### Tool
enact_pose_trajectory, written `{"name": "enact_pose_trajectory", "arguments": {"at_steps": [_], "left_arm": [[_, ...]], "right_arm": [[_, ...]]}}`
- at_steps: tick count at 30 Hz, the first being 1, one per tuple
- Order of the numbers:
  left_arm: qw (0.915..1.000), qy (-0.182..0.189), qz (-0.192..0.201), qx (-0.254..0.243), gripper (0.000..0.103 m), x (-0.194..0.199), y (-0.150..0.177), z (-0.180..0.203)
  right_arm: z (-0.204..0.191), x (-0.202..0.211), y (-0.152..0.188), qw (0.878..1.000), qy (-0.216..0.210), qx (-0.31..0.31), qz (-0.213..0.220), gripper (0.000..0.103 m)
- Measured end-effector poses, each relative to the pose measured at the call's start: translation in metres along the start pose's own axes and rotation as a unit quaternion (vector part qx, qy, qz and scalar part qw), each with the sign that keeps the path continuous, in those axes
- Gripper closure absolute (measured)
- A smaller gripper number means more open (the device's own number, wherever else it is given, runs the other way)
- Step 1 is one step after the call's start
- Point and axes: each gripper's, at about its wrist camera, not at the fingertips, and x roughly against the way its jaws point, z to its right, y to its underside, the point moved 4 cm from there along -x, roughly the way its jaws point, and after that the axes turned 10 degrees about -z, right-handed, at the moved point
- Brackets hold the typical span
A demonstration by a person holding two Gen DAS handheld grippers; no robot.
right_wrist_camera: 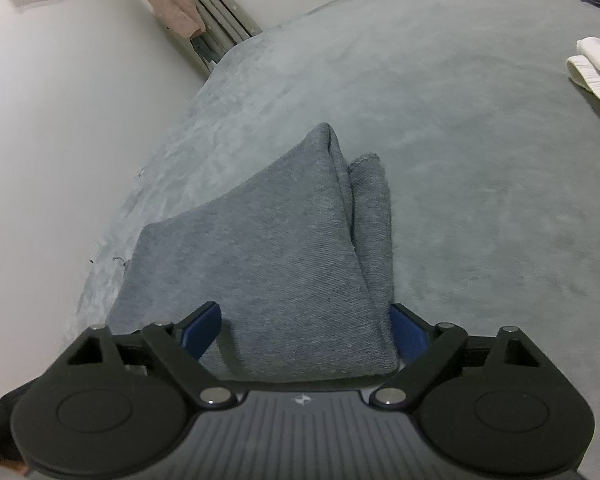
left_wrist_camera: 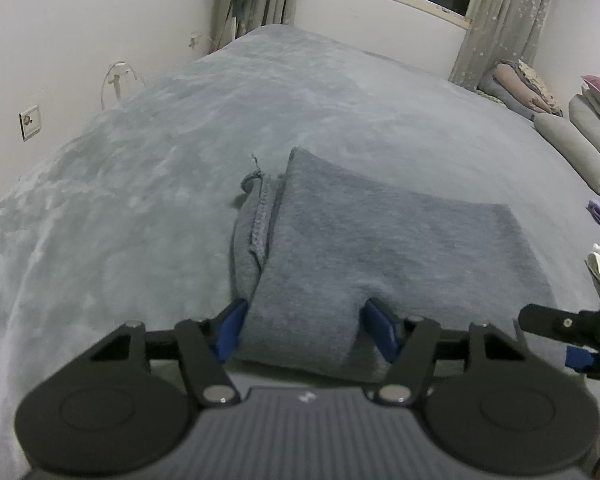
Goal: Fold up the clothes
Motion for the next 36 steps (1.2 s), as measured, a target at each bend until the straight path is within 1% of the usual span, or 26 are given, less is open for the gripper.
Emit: {"name": "enact_pose_trajectory", "arguments": {"at_steps": [1,3,4,5,6,7,8,9,10,11,13,17,20,21,22,23,24,25,26,27,28,29,30,31,33,36], "left_arm": [[1.0,0.001,0.0,0.0,0.043,0.0,0.0,0.0],[1.0,0.004,0.001,0.0,0.047,0.001,0.0,-0.001],[1.0,0.008,0.001,0.001,0.049,0.001,0.0,-0.001],[0.9999,0.011,0.001,0.001,0.054,0.002,-0.001,-0.002],[0.9999,0.016,0.001,0.005,0.062,0.003,-0.002,-0.004],[0.9997,0.023,0.001,0.011,0.066,0.004,-0.003,-0.006],[0.9994,0.03,0.002,0.018,0.071,0.005,-0.004,-0.009],[0.999,0.037,0.001,0.025,0.077,0.007,-0.005,-0.012],[0.9986,0.044,0.0,0.031,0.08,0.008,-0.006,-0.015],[0.998,0.05,-0.002,0.038,0.083,0.01,-0.008,-0.018],[0.9966,0.065,-0.003,0.051,0.086,0.015,-0.011,-0.023],[0.9941,0.095,-0.007,0.052,0.088,0.037,-0.007,-0.027],[0.9932,0.111,-0.01,0.035,0.088,0.056,0.005,-0.027],[0.9934,0.111,-0.009,0.025,0.088,0.062,0.011,-0.026],[0.9936,0.11,-0.014,0.019,0.087,0.064,0.019,-0.026],[0.994,0.106,-0.026,0.012,0.087,0.06,0.027,-0.026],[0.9947,0.095,-0.04,0.001,0.083,0.053,0.034,-0.026],[0.9953,0.084,-0.048,-0.008,0.079,0.046,0.038,-0.026],[0.9956,0.079,-0.051,-0.009,0.07,0.041,0.038,-0.028],[0.9953,0.082,-0.051,0.0,0.064,0.041,0.035,-0.031],[0.9945,0.092,-0.047,0.014,0.064,0.043,0.031,-0.035],[0.9935,0.103,-0.042,0.027,0.06,0.046,0.027,-0.04],[0.9928,0.109,-0.035,0.035,0.056,0.049,0.023,-0.044],[0.9928,0.109,-0.03,0.038,0.055,0.049,0.021,-0.047],[0.9936,0.101,-0.029,0.042,0.053,0.045,0.017,-0.052],[0.992,0.108,-0.051,0.042,0.052,0.032,0.019,-0.049]], "right_arm": [[0.0,0.0,0.0,1.0,0.001,0.001,-0.001,0.031],[0.0,0.001,0.0,1.0,0.002,0.004,0.0,0.037],[0.001,0.002,0.0,1.0,0.001,0.002,0.0,0.038],[0.002,0.002,0.0,1.0,0.0,-0.001,0.0,0.039],[0.003,0.003,-0.001,1.0,0.0,-0.004,0.0,0.043],[0.004,0.004,-0.001,1.0,-0.001,-0.008,0.001,0.049],[0.006,0.005,-0.002,1.0,-0.002,-0.011,0.002,0.053],[0.007,0.007,-0.003,1.0,-0.004,-0.012,0.003,0.064],[0.008,0.009,-0.005,1.0,-0.007,-0.013,0.005,0.077],[0.009,0.011,-0.006,1.0,-0.01,-0.014,0.006,0.08],[0.009,0.018,-0.009,1.0,-0.016,-0.007,0.01,0.084],[0.003,0.043,-0.01,0.999,-0.028,0.027,0.015,0.086],[0.005,0.065,-0.003,0.998,-0.039,0.053,0.006,0.086],[0.006,0.069,0.0,0.997,-0.039,0.068,-0.003,0.086],[0.007,0.073,0.004,0.996,-0.039,0.083,-0.013,0.086],[0.006,0.069,0.01,0.993,-0.029,0.108,-0.032,0.086],[0.006,0.064,0.016,0.989,-0.018,0.134,-0.052,0.083],[0.006,0.055,0.021,0.986,-0.004,0.15,-0.071,0.077],[0.007,0.044,0.025,0.983,0.011,0.162,-0.09,0.074],[0.01,0.043,0.022,0.985,0.004,0.15,-0.089,0.067],[0.013,0.043,0.018,0.988,-0.009,0.132,-0.084,0.058],[0.017,0.044,0.014,0.99,-0.021,0.114,-0.079,0.052],[0.02,0.044,0.01,0.992,-0.034,0.096,-0.074,0.036],[0.024,0.045,0.006,0.994,-0.046,0.077,-0.069,0.024],[0.034,0.042,0.0,0.996,-0.05,0.042,-0.067,0.022],[0.036,0.037,-0.001,0.996,-0.054,0.028,-0.072,0.022]]}}
